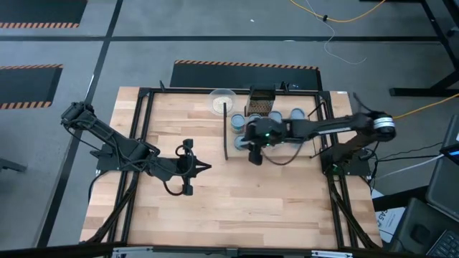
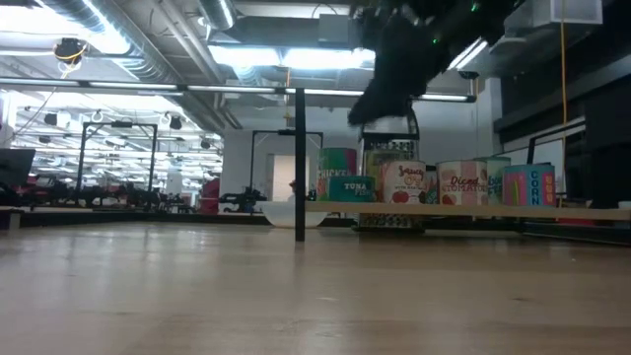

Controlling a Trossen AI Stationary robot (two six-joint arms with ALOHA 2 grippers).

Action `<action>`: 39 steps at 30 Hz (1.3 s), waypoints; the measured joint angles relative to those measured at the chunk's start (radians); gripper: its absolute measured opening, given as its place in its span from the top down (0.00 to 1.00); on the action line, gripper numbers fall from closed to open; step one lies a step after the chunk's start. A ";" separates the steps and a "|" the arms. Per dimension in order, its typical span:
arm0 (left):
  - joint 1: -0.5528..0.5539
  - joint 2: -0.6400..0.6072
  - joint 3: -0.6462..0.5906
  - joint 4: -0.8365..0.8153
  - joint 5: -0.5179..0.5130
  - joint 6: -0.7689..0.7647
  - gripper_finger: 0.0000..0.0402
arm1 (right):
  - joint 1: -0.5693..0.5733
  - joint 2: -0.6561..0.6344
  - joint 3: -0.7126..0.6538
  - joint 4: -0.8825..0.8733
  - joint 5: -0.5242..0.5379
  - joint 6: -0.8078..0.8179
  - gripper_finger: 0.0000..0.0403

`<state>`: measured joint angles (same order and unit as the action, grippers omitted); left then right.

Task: Pick and place cans onto a shelf
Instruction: Return to Home Position

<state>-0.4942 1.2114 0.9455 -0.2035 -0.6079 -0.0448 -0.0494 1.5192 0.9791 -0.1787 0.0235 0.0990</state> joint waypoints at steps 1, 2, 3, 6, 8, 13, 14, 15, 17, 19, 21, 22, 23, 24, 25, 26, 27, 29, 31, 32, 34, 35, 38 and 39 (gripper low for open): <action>0.000 0.000 0.000 0.001 0.000 0.000 1.00 | 0.000 -0.028 0.000 -0.002 0.000 0.000 0.69; 0.000 0.000 0.000 0.004 0.000 0.000 1.00 | 0.000 -0.059 0.002 -0.012 0.000 0.000 0.69; 0.000 0.000 0.000 0.004 0.000 0.000 1.00 | 0.000 -0.088 0.002 -0.031 -0.001 -0.001 0.69; 0.000 0.000 0.000 0.006 0.000 0.001 1.00 | 0.000 -0.184 0.002 -0.078 -0.001 -0.003 0.69; 0.000 0.000 0.000 0.014 0.005 0.002 1.00 | 0.000 -0.254 0.002 -0.118 -0.001 -0.003 0.69; 0.000 0.000 0.000 0.017 0.026 0.002 1.00 | 0.000 -0.421 0.002 -0.230 -0.001 0.001 0.69; 0.000 0.000 0.000 0.017 0.026 0.002 1.00 | 0.000 -0.452 0.002 -0.252 -0.001 0.002 0.69; 0.000 0.000 0.000 0.020 0.026 0.002 1.00 | 0.000 -0.484 0.002 -0.274 -0.002 0.002 0.69; 0.000 0.000 0.000 0.021 0.026 0.002 1.00 | 0.000 -0.543 0.002 -0.320 -0.002 0.002 0.69; 0.000 0.000 0.000 0.023 0.026 0.002 1.00 | 0.000 -0.599 0.002 -0.367 -0.002 0.004 0.69; 0.000 0.000 0.000 0.027 0.026 0.002 1.00 | 0.000 -0.654 0.002 -0.415 -0.001 0.011 0.69; 0.000 0.000 0.000 0.027 0.026 0.002 1.00 | 0.000 -0.682 0.002 -0.439 -0.001 0.022 0.69; 0.000 0.000 0.000 0.027 0.026 0.002 1.00 | 0.000 -0.707 0.002 -0.462 -0.001 0.028 0.69; 0.000 0.000 0.000 0.027 0.026 0.001 1.00 | 0.000 -0.732 0.002 -0.483 0.000 0.030 0.69; 0.000 0.000 0.000 0.027 0.026 0.001 1.00 | 0.000 -0.756 0.002 -0.502 0.000 0.030 0.69; 0.000 0.000 0.000 0.027 0.026 0.001 1.00 | 0.000 -0.778 0.002 -0.520 0.000 0.031 0.69; 0.000 0.000 0.000 0.028 0.026 0.001 1.00 | 0.000 -0.800 0.002 -0.535 0.000 0.033 0.69; 0.000 0.000 0.000 0.029 0.026 0.001 1.00 | 0.000 -0.838 0.001 -0.565 0.000 0.049 0.69; 0.000 0.000 0.000 0.029 0.026 0.000 1.00 | 0.000 -0.877 -0.014 -0.568 0.000 0.054 0.69; 0.000 0.000 0.000 0.029 0.026 0.000 1.00 | 0.000 -0.899 -0.028 -0.569 0.000 0.053 0.69; 0.000 0.000 0.000 0.029 0.026 0.000 1.00 | 0.000 -0.948 -0.067 -0.568 0.000 0.053 0.69; 0.000 0.000 0.000 0.029 0.026 0.000 1.00 | 0.000 -0.977 -0.091 -0.569 0.000 0.055 0.69; 0.000 0.000 0.000 0.031 0.026 -0.001 1.00 | 0.000 -1.065 -0.175 -0.561 0.001 0.080 0.69; 0.000 0.000 0.000 0.032 0.026 -0.001 1.00 | 0.000 -1.094 -0.203 -0.555 0.001 0.091 0.69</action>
<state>-0.4942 1.2114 0.9455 -0.1716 -0.5819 -0.0456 -0.0490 0.4253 0.7761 -0.7340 0.0243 0.1901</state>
